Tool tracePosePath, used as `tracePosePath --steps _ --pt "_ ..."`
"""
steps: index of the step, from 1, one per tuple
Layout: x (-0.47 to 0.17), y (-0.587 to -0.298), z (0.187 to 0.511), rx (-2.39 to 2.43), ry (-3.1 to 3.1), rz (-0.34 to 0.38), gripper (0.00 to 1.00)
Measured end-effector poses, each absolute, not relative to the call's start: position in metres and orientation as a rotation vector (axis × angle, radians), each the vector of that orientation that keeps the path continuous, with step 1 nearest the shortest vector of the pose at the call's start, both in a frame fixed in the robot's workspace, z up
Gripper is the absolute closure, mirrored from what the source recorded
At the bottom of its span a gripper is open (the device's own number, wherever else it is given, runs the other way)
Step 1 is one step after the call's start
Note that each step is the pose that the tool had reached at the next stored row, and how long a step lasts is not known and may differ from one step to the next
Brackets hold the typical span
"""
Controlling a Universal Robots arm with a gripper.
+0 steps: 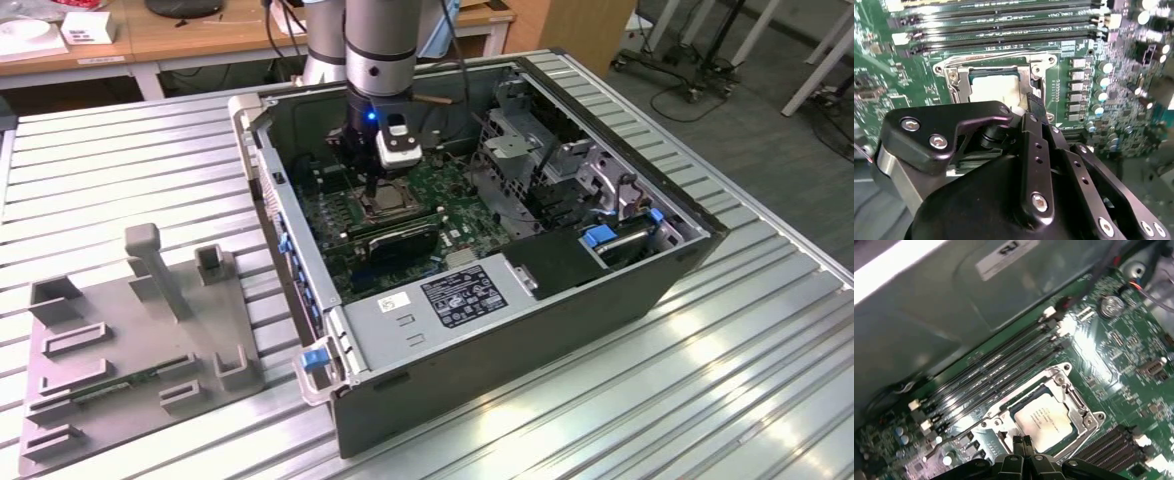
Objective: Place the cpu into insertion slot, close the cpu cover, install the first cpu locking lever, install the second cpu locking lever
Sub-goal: 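Close the cpu cover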
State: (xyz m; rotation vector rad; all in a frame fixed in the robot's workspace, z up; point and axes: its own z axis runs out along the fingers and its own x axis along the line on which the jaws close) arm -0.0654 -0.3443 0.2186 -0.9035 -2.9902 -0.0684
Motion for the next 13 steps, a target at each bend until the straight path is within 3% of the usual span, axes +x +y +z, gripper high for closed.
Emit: tracePosePath --steps 13 --pt "-0.0653 -0.3443 0.2175 -0.557 -3.069 -0.064 0.89"
